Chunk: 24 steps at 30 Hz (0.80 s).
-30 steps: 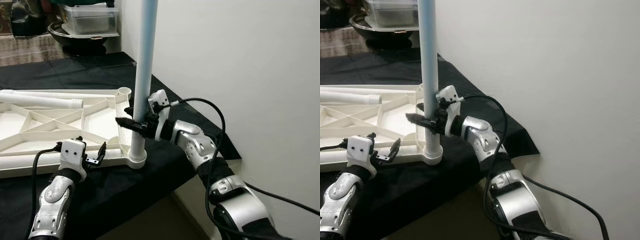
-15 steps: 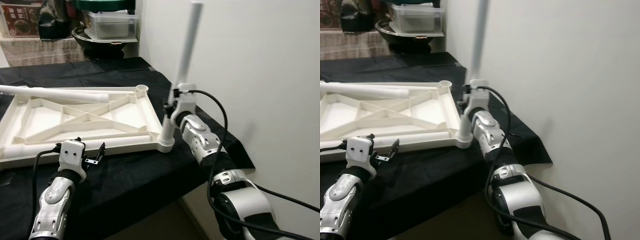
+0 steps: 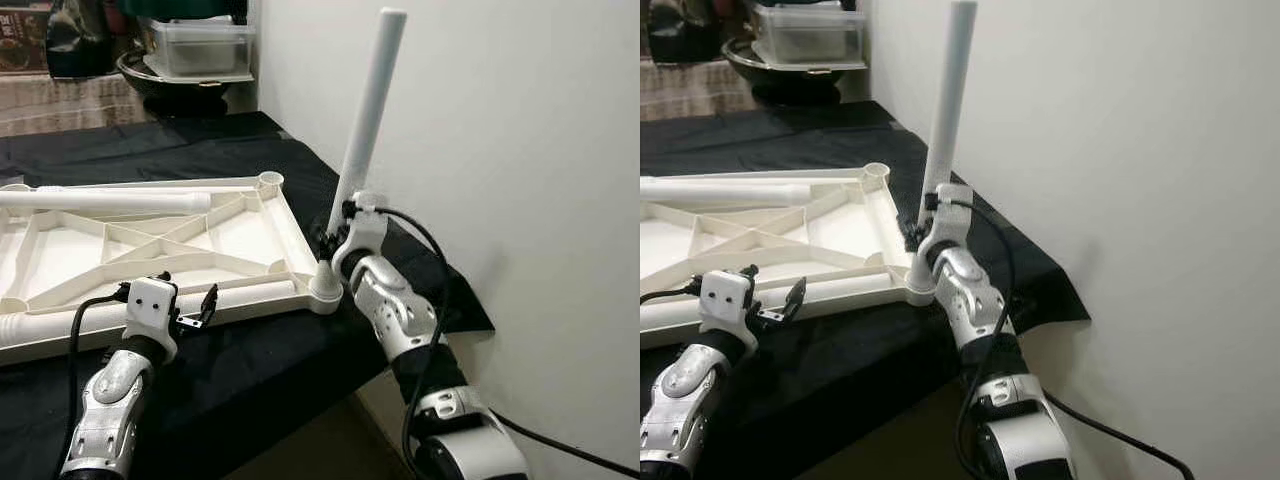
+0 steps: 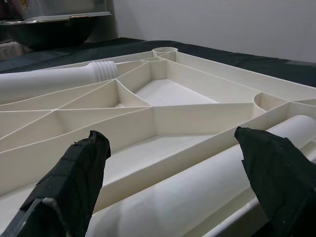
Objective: Building children table
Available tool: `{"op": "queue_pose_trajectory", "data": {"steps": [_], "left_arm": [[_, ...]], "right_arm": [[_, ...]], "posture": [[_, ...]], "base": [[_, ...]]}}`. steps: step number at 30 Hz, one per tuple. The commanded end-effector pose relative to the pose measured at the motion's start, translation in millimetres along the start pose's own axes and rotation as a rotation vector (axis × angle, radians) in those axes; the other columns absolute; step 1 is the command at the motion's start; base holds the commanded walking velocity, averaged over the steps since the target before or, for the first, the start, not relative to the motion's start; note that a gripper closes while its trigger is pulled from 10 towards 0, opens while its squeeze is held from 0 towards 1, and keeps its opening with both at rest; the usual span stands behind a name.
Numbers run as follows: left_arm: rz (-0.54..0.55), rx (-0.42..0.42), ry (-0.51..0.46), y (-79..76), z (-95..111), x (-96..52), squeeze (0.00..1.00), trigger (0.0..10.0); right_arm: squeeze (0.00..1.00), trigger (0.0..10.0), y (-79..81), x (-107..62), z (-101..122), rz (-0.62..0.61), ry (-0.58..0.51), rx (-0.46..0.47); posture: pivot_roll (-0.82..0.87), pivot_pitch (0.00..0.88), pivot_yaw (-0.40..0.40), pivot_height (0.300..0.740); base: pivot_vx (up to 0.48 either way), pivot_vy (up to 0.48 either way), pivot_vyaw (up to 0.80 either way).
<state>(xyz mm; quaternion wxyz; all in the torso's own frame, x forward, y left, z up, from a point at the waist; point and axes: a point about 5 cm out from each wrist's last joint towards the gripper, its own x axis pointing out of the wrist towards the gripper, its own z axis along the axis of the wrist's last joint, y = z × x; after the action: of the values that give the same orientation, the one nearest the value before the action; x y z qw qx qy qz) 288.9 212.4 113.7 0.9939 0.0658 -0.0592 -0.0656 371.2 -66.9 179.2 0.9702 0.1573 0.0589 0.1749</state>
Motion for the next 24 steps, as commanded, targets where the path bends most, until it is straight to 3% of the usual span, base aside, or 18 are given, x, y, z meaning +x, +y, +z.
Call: {"op": "queue_pose_trajectory", "data": {"steps": [1,3,5,9,10,11,13,18,19,20,23,24], "left_arm": [[-0.013,-0.014,0.005,-4.5,-3.2,-0.1,0.0,10.0],[-0.012,-0.013,0.004,-3.3,-2.8,0.6,0.0,10.0],[-0.014,-0.011,0.004,-3.1,-2.5,2.0,0.0,10.0],[-0.018,-0.011,0.002,-4.7,-2.2,4.0,0.0,10.0],[-0.02,-0.011,-0.001,-5.7,-1.8,4.7,0.0,10.0],[-0.02,-0.011,-0.001,-5.7,-1.8,4.7,0.0,10.0],[-0.019,-0.011,-0.002,-6.2,-1.5,4.4,0.0,10.0],[-0.004,-0.008,0.001,-3.2,-2.4,-0.6,0.0,10.0],[0.001,-0.007,0.002,-2.1,-2.4,-1.8,0.0,10.0],[0.001,-0.007,0.002,-2.1,-2.4,-1.8,0.0,10.0],[0.004,-0.004,0.005,-0.6,-3.1,-3.2,0.0,10.0],[0.004,-0.004,0.005,-0.6,-3.1,-3.2,0.0,10.0]], "right_arm": [[0.0,10.0,10.2,-3.4,24.0,0.197,-0.072,0.004],[0.0,10.0,19.5,-11.7,49.2,0.455,-0.13,0.003],[0.0,10.0,25.4,-17.6,60.2,0.624,-0.14,0.014],[0.0,10.0,32.3,-20.9,61.5,0.764,-0.132,-0.046],[0.0,10.0,38.7,-23.5,56.8,0.854,-0.109,-0.078],[0.0,10.0,38.7,-23.5,56.8,0.854,-0.109,-0.078],[0.0,10.0,50.8,-27.1,43.9,0.973,-0.061,-0.108],[0.0,10.0,67.7,-32.1,18.1,1.071,0.019,-0.113],[0.0,0.0,66.9,-30.1,9.7,1.043,0.054,-0.118],[0.0,0.0,66.9,-30.1,9.7,1.043,0.054,-0.118],[0.0,0.0,48.7,-14.5,-14.7,0.788,0.207,-0.154],[0.0,0.0,48.7,-14.5,-14.7,0.788,0.207,-0.154]], "posture": [[0.06,0.0,-0.135,0.74],[0.05,0.0,-0.135,0.74],[0.05,0.0,-0.135,0.74],[0.06,0.0,-0.141,0.74],[0.07,0.0,-0.145,0.74],[0.07,0.0,-0.145,0.74],[0.07,0.0,-0.145,0.74],[0.09,0.0,-0.166,0.74],[0.09,0.0,-0.166,0.74],[0.09,0.0,-0.166,0.74],[0.09,0.0,-0.163,0.74],[0.09,0.0,-0.163,0.74]], "base": [[0.0,0.0,0.0],[0.0,0.0,0.0],[0.0,0.0,0.0],[0.0,0.0,0.0],[0.0,0.0,0.0],[0.0,0.0,0.0],[0.0,0.0,0.0],[0.0,0.0,0.0],[0.0,0.0,0.0],[0.0,0.0,0.0],[0.0,0.0,0.0],[0.0,0.0,0.0]]}}
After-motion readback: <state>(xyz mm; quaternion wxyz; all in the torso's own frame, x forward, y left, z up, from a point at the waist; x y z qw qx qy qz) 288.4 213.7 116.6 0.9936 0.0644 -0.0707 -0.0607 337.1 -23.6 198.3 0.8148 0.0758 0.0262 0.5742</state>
